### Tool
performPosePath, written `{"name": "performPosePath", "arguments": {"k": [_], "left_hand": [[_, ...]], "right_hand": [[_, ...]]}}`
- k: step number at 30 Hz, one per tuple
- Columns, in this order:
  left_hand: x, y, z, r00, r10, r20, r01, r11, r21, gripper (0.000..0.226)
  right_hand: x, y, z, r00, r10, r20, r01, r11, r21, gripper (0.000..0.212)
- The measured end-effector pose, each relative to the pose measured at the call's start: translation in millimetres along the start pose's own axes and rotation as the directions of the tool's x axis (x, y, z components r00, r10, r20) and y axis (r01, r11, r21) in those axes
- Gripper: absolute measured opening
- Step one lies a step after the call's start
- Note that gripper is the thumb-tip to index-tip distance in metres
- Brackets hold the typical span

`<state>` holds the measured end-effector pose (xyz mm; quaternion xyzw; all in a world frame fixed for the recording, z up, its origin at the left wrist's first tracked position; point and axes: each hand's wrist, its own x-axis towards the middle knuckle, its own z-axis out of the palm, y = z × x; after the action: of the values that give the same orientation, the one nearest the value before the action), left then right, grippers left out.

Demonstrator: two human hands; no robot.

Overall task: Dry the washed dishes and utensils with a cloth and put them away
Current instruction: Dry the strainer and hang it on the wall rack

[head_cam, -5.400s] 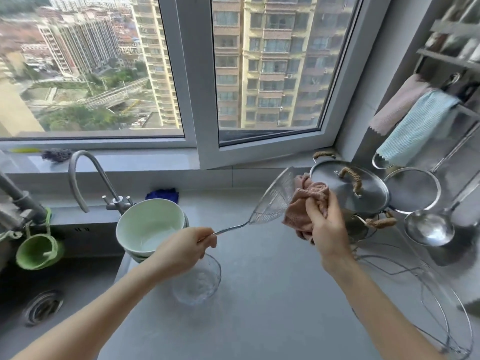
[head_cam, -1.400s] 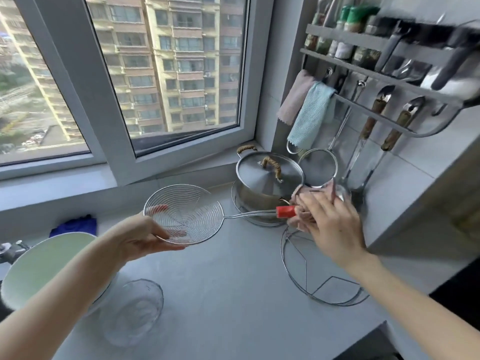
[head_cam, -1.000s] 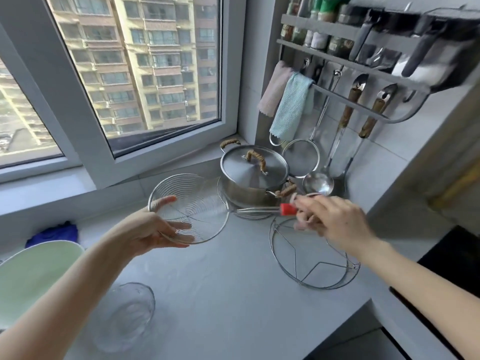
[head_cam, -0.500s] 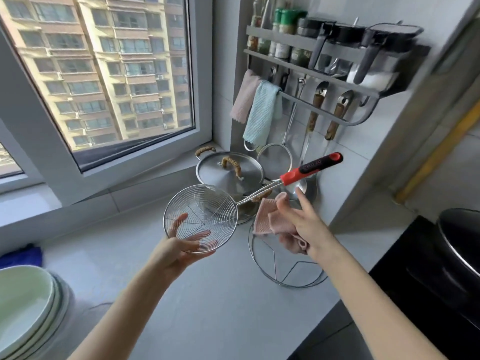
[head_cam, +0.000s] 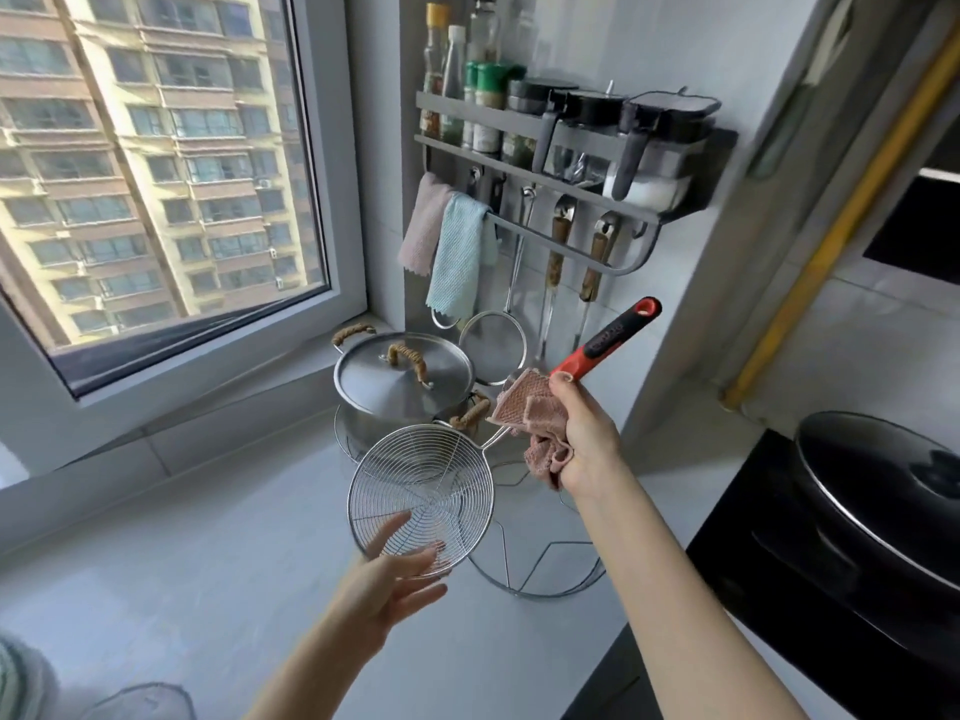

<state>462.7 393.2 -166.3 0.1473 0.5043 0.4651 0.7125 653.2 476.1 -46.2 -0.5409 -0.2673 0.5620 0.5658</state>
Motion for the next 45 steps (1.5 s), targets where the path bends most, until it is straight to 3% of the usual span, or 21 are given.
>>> {"name": "performPosePath", "arguments": {"k": [3, 6, 9, 11, 13, 15, 19, 22, 27, 32, 38, 42, 45], "left_hand": [[-2, 9, 1, 0.987, 0.043, -0.157, -0.017, 0.986, 0.166, 0.05], [-9, 37, 12, 0.893, 0.345, -0.288, -0.218, 0.893, 0.394, 0.038], [-22, 72, 58, 0.736, 0.671, -0.09, -0.516, 0.642, 0.567, 0.007], [-22, 90, 97, 0.637, 0.765, 0.095, -0.628, 0.442, 0.641, 0.004], [-20, 104, 134, 0.577, 0.78, 0.243, -0.673, 0.286, 0.682, 0.027], [-15, 112, 164, 0.558, 0.773, 0.301, -0.694, 0.235, 0.681, 0.041], [-2, 113, 192, 0.519, 0.828, 0.215, -0.706, 0.272, 0.654, 0.036], [13, 110, 200, 0.526, 0.833, 0.171, -0.715, 0.324, 0.619, 0.032], [42, 106, 220, 0.59, 0.778, 0.215, -0.734, 0.406, 0.544, 0.043], [72, 97, 245, 0.638, 0.737, 0.225, -0.718, 0.463, 0.52, 0.046], [95, 95, 283, 0.632, 0.719, 0.289, -0.727, 0.421, 0.542, 0.042], [106, 104, 308, 0.659, 0.714, 0.235, -0.726, 0.523, 0.447, 0.046], [111, 109, 318, 0.674, 0.717, 0.178, -0.725, 0.594, 0.35, 0.028]], "right_hand": [[-1, -8, -6, 0.997, -0.071, -0.026, 0.071, 0.997, 0.015, 0.01], [-1, -11, -13, 0.977, -0.215, 0.0, 0.215, 0.975, -0.064, 0.01], [-2, -4, -13, 0.956, -0.29, 0.05, 0.293, 0.926, -0.239, 0.009], [-4, 1, -10, 0.944, -0.316, 0.101, 0.331, 0.895, -0.299, 0.008], [-6, 4, -7, 0.937, -0.316, 0.15, 0.349, 0.855, -0.382, 0.009], [-6, 6, -6, 0.928, -0.321, 0.19, 0.374, 0.805, -0.46, 0.011], [6, 7, -12, 0.9, -0.382, 0.207, 0.428, 0.695, -0.577, 0.009], [20, 2, -25, 0.911, -0.358, 0.205, 0.399, 0.641, -0.655, 0.034], [46, -15, -62, 0.931, -0.361, 0.061, 0.311, 0.692, -0.652, 0.077], [65, -49, -98, 0.886, -0.462, -0.052, 0.316, 0.679, -0.662, 0.082], [89, -67, -119, 0.865, -0.495, -0.082, 0.333, 0.688, -0.645, 0.083], [105, -69, -120, 0.873, -0.476, -0.107, 0.302, 0.699, -0.648, 0.088], [117, -70, -119, 0.873, -0.475, -0.109, 0.307, 0.709, -0.635, 0.086]]}}
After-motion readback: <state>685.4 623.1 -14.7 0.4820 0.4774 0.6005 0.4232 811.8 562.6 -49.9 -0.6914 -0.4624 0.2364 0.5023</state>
